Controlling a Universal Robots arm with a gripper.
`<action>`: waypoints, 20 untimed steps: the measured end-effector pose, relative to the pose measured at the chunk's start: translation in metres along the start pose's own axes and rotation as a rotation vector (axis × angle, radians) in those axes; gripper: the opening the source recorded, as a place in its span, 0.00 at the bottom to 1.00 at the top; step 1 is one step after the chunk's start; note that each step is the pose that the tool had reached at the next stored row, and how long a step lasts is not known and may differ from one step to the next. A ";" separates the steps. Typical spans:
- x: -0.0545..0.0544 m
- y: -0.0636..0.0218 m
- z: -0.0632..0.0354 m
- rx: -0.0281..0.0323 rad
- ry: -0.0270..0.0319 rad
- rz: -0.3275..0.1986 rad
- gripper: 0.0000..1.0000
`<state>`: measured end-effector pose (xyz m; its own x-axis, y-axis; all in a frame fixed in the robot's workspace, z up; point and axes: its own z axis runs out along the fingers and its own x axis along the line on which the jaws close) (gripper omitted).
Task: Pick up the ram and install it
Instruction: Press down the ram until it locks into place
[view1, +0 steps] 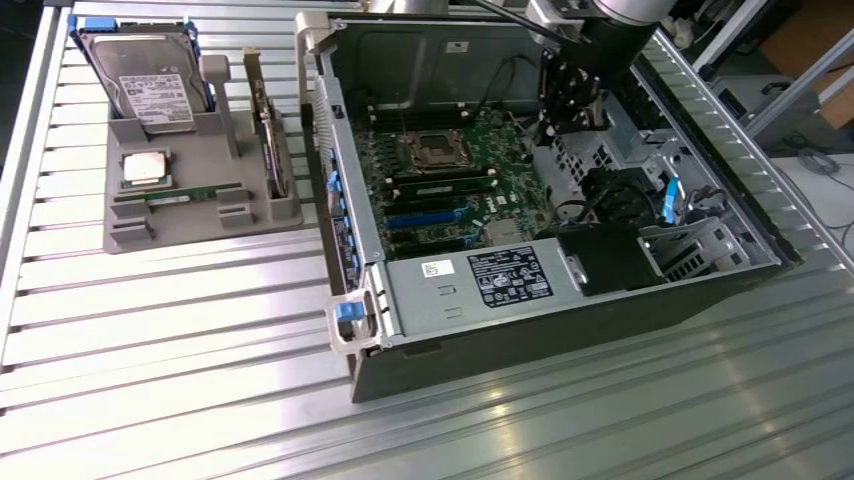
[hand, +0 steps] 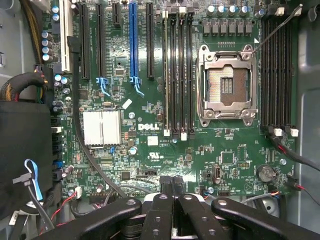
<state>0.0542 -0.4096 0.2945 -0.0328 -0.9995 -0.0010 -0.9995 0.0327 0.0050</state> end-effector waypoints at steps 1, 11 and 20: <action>0.000 0.0000 0.0000 0.0000 0.0006 0.016 0.10; 0.000 -0.0002 0.0005 0.0001 0.0023 0.218 0.10; 0.000 -0.0002 0.0005 0.0005 0.0056 0.307 0.10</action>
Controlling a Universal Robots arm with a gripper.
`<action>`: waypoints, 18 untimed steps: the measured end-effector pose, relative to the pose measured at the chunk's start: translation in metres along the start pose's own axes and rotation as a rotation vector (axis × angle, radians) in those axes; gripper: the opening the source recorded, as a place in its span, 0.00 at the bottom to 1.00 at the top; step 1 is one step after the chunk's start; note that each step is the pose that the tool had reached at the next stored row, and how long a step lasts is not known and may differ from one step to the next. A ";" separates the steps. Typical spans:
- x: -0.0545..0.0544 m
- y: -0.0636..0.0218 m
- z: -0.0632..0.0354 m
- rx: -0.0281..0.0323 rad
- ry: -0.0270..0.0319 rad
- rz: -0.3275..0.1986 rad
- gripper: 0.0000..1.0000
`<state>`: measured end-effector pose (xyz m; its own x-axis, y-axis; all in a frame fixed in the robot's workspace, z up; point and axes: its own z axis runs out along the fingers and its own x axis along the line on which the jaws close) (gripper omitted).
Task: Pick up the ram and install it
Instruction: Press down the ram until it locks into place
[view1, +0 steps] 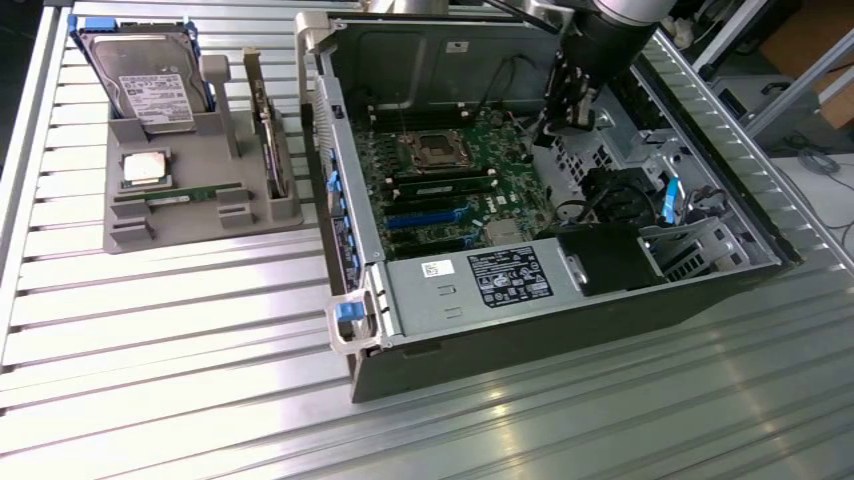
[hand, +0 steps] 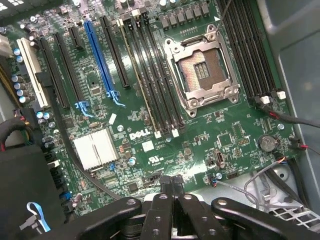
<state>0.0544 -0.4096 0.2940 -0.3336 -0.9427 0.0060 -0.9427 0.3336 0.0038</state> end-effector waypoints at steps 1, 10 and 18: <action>0.000 0.0000 0.0000 0.0001 0.0001 0.009 0.10; 0.000 0.0000 0.0001 -0.0003 0.0005 0.098 0.10; 0.000 0.0000 0.0002 -0.0007 0.0002 0.174 0.10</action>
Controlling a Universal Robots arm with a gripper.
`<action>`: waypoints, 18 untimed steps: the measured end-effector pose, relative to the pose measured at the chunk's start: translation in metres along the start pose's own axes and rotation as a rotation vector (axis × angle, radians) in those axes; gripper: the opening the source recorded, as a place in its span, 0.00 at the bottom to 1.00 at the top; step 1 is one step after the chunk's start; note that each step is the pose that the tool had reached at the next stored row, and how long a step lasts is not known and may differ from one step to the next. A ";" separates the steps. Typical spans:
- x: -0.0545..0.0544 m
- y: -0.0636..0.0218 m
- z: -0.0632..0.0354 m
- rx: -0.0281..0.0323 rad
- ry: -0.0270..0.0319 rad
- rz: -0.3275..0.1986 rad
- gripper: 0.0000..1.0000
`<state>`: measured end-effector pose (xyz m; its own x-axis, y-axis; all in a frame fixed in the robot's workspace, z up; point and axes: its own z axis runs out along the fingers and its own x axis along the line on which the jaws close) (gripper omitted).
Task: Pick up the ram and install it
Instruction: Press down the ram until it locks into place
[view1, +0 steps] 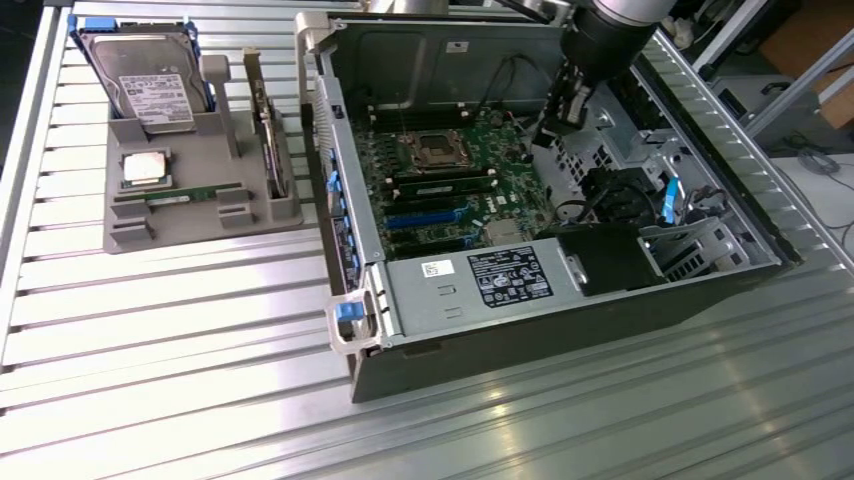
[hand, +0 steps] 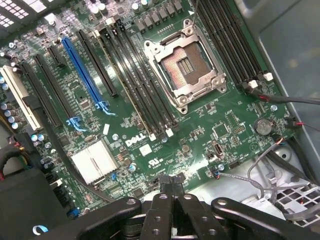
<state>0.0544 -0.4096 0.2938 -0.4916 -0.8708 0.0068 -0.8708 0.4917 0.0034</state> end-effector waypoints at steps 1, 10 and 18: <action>0.000 0.0000 0.0000 -0.0001 0.0000 0.009 0.10; 0.000 0.0000 0.0002 -0.0007 -0.0004 0.100 0.10; 0.000 0.0000 0.0002 -0.0011 -0.0005 0.160 0.10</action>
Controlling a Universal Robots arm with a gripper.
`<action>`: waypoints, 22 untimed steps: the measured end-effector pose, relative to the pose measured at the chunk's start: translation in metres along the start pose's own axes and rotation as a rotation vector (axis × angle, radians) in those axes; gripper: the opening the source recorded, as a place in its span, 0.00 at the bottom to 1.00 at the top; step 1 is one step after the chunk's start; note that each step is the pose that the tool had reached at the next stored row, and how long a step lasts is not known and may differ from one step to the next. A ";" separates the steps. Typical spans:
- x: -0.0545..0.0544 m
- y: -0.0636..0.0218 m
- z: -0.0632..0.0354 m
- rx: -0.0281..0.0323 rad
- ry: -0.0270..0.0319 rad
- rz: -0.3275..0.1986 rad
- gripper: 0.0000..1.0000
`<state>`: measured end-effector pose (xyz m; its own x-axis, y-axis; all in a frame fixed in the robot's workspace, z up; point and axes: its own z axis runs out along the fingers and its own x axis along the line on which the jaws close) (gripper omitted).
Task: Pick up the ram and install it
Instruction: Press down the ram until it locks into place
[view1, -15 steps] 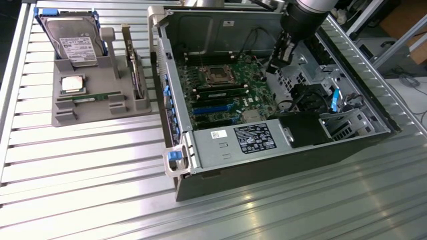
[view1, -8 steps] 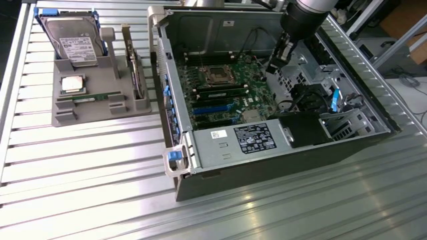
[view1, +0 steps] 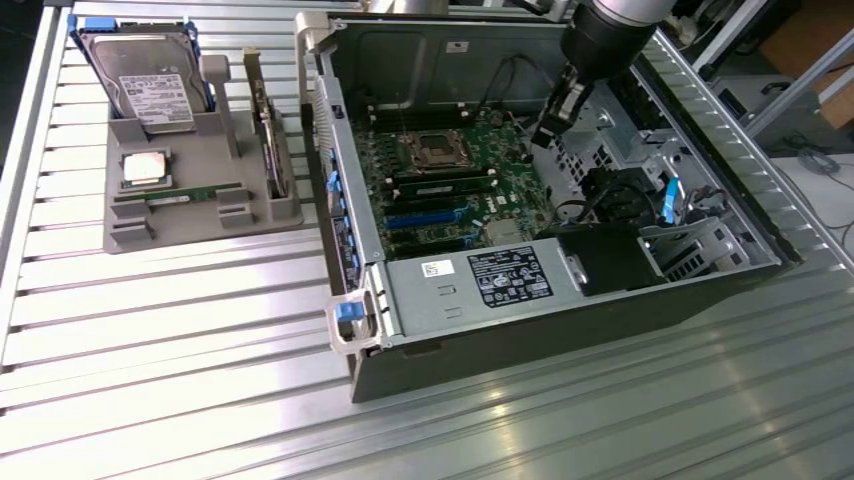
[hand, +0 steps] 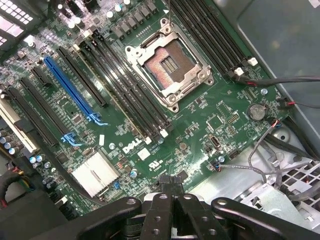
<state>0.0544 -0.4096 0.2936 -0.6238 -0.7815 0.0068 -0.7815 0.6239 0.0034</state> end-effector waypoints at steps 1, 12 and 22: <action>0.000 0.0000 0.0000 -0.0001 -0.0001 0.004 0.10; 0.000 0.0000 0.0001 -0.0006 -0.0003 0.101 0.10; 0.000 0.0000 0.0002 -0.0011 -0.0006 0.167 0.10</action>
<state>0.0544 -0.4096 0.2933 -0.7453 -0.6667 0.0068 -0.6667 0.7453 0.0034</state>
